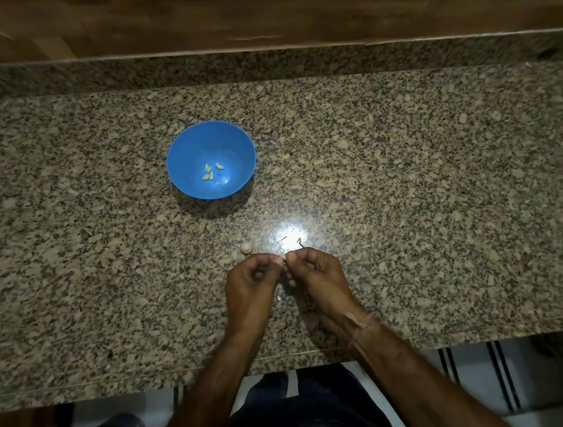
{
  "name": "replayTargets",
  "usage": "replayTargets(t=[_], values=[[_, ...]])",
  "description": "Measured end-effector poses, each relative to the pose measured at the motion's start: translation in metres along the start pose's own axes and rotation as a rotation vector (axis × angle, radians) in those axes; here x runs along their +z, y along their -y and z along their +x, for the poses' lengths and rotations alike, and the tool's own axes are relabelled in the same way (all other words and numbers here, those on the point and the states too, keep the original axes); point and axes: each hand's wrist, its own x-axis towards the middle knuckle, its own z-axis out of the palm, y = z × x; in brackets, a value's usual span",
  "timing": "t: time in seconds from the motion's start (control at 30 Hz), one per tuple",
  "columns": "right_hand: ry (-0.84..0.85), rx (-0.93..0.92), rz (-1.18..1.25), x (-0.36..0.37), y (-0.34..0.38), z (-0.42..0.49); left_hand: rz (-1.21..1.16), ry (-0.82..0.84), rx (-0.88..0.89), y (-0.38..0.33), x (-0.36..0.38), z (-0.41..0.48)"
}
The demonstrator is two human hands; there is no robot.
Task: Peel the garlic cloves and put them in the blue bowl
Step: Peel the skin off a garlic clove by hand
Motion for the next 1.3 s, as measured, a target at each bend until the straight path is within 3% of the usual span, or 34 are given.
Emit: replayTargets(t=[0.3,0.63,0.8,0.9,1.07,1.17,1.3], values=[[-0.020,0.146,-0.023,-0.010,0.004,0.004,0.306,-0.114,0.078,0.002,0.001,0.005],[-0.046,0.060,-0.149,-0.014,0.005,0.003,0.491,-0.115,0.249,0.000,-0.001,0.005],[-0.043,0.013,-0.209,-0.013,0.002,0.006,0.530,-0.162,0.225,0.001,-0.006,0.006],[-0.023,0.011,-0.219,-0.009,0.002,0.006,0.434,-0.072,0.324,-0.001,-0.010,0.001],[0.041,0.000,-0.296,0.000,-0.002,0.008,0.298,-0.013,0.301,0.002,-0.016,-0.003],[0.060,-0.111,-0.406,0.000,-0.010,0.010,0.280,-0.039,0.301,0.007,-0.025,-0.004],[-0.036,-0.462,-0.867,-0.014,-0.021,0.008,0.254,-0.245,0.273,0.017,-0.055,0.005]])
